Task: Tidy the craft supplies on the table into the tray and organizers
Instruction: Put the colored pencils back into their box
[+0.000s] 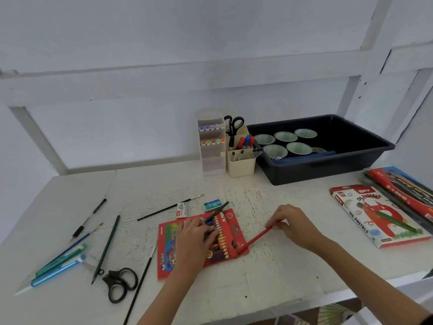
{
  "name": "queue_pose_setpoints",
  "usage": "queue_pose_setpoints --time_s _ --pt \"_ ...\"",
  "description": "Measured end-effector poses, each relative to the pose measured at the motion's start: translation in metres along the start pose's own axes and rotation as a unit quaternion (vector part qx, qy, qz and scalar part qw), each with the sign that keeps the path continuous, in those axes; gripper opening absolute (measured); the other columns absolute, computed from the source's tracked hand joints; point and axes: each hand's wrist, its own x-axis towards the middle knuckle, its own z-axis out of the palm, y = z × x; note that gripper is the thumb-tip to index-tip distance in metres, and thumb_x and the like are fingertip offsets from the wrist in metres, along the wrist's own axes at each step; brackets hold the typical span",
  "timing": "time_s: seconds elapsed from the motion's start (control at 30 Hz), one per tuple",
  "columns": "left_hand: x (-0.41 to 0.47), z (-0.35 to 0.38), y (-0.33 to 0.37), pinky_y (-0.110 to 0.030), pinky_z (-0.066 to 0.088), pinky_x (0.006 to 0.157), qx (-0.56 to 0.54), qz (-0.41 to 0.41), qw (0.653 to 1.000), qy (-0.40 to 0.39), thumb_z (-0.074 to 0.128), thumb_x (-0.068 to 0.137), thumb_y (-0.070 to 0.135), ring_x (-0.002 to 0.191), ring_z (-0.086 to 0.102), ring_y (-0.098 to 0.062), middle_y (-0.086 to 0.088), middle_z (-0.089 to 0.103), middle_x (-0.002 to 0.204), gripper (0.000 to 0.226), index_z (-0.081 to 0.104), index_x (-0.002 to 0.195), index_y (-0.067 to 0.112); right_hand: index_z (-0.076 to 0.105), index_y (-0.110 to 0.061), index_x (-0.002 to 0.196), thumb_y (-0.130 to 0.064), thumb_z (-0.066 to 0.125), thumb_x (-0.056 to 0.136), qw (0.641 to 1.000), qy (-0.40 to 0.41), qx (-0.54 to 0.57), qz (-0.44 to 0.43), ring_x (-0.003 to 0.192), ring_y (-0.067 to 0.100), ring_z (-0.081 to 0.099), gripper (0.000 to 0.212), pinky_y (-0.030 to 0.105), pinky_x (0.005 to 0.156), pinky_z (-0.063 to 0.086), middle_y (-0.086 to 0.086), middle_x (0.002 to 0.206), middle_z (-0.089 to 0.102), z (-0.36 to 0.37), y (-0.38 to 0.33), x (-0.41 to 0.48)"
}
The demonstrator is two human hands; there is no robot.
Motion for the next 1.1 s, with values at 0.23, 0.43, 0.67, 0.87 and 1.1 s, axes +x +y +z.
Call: queue_pose_setpoints --time_s 0.23,0.43,0.67,0.87,1.1 --pt "0.006 -0.03 -0.012 -0.023 0.031 0.102 0.025 0.047 0.974 -0.22 0.026 0.036 0.097 0.118 0.036 -0.005 0.016 0.045 0.125 0.119 0.053 0.129 0.029 0.075 -0.025 0.092 -0.008 0.064 0.086 0.999 -0.004 0.029 -0.023 0.085 0.007 0.054 0.021 0.015 0.08 0.047 -0.015 0.084 0.056 0.009 -0.006 0.007" --pt "0.007 -0.033 -0.009 -0.025 0.027 0.107 0.057 0.053 0.966 -0.248 0.04 0.043 0.087 0.126 0.031 -0.007 0.015 0.041 0.133 0.11 0.047 0.136 0.028 0.074 -0.032 0.091 -0.021 0.07 0.082 0.996 -0.019 0.052 -0.073 0.085 0.003 0.045 0.014 0.014 0.071 0.037 -0.02 0.08 0.05 0.035 -0.027 -0.003" --pt "0.004 -0.033 -0.01 -0.023 0.027 0.105 0.034 0.049 0.97 -0.236 0.067 0.063 0.069 0.125 0.033 -0.006 0.015 0.041 0.132 0.083 0.047 0.133 0.028 0.067 -0.025 0.075 -0.025 0.075 0.076 0.992 0.006 0.099 -0.075 0.088 0.006 0.05 0.009 0.023 0.078 0.044 -0.009 0.084 0.056 0.066 -0.055 -0.011" --pt "0.008 -0.034 -0.012 -0.025 0.034 0.102 0.012 0.048 0.966 -0.255 0.069 0.059 0.07 0.121 0.038 -0.007 0.014 0.045 0.128 0.084 0.052 0.13 0.027 0.072 -0.014 0.09 -0.006 0.072 0.078 0.987 -0.056 0.131 -0.068 0.083 0.005 0.058 0.014 0.009 0.07 0.046 -0.008 0.089 0.059 0.052 -0.055 -0.007" --pt "0.011 -0.041 -0.017 -0.026 0.031 0.104 0.0 0.069 0.956 -0.285 0.069 0.068 0.062 0.126 0.034 -0.007 0.013 0.042 0.133 0.079 0.048 0.135 0.026 0.068 -0.029 0.08 -0.01 0.074 0.078 0.984 -0.062 0.163 -0.043 0.079 0.006 0.066 0.021 0.012 0.069 0.052 -0.012 0.081 0.068 0.041 -0.05 -0.01"
